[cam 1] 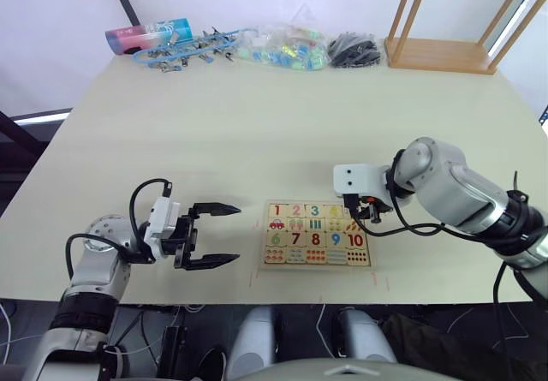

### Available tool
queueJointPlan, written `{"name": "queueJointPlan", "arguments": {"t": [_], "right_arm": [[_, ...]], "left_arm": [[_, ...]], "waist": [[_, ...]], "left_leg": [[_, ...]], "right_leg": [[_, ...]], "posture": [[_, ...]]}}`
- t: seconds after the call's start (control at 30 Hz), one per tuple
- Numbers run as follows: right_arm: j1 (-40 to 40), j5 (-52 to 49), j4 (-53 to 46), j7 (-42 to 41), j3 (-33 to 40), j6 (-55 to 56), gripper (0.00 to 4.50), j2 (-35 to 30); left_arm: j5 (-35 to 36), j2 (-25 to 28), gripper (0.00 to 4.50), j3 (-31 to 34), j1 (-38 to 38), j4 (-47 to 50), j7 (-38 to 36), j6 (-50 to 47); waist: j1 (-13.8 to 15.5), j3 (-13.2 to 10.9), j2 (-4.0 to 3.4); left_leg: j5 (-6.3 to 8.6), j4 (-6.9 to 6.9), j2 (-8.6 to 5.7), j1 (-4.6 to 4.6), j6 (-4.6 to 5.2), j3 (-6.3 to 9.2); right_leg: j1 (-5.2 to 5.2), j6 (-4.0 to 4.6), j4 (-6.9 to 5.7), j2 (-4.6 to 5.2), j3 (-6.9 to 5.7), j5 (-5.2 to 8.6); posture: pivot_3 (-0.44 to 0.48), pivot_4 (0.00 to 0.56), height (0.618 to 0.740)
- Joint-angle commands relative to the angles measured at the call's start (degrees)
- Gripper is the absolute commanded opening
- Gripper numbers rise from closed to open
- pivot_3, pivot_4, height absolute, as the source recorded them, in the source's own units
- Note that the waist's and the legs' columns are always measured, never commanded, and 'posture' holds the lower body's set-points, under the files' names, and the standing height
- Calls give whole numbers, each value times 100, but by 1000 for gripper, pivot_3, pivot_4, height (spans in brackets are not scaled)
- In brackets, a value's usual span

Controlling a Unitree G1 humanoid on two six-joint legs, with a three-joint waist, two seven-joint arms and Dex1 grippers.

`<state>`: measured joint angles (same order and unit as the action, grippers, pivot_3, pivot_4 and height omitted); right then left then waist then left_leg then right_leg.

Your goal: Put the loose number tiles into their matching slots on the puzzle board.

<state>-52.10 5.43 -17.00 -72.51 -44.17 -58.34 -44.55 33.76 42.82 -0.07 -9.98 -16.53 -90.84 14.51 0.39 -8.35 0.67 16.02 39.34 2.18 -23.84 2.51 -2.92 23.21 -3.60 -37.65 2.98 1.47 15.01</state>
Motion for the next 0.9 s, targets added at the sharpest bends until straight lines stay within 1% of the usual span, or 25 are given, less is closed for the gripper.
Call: {"name": "queueJointPlan", "arguments": {"t": [0.03, 0.77, 0.87, 0.9], "right_arm": [[-62, -12, -125, 34, 40, -6, 904, 8], [-37, 6, -39, 127, -50, 12, 904, 22], [-32, 2, -38, 121, -48, 33, 2467, 14], [-27, 0, -41, 120, -46, 37, 2800, 13]], "left_arm": [[57, 43, 4500, 46, -42, 100, -166, 46], [50, 39, 4500, 91, -12, 223, -166, -36], [38, 38, 4500, 95, -36, 216, -166, -44], [37, 38, 4500, 97, -37, 216, -166, -44]], "waist": [[-1, 0, 0], [-7, 0, 0], [-8, 0, 0], [-9, 0, 0]], "left_leg": [[0, 0, 0, 0, 0, 0], [0, 0, 0, 0, 0, 0], [0, 0, 0, 0, 0, 0], [0, 0, 0, 0, 0, 0]], "right_leg": [[0, 0, 0, 0, 0, 0], [0, 0, 0, 0, 0, 0], [0, 0, 0, 0, 0, 0], [0, 0, 0, 0, 0, 0]], "posture": [[0, 150, 737], [0, 150, 737], [0, 150, 737], [0, 150, 737]]}}
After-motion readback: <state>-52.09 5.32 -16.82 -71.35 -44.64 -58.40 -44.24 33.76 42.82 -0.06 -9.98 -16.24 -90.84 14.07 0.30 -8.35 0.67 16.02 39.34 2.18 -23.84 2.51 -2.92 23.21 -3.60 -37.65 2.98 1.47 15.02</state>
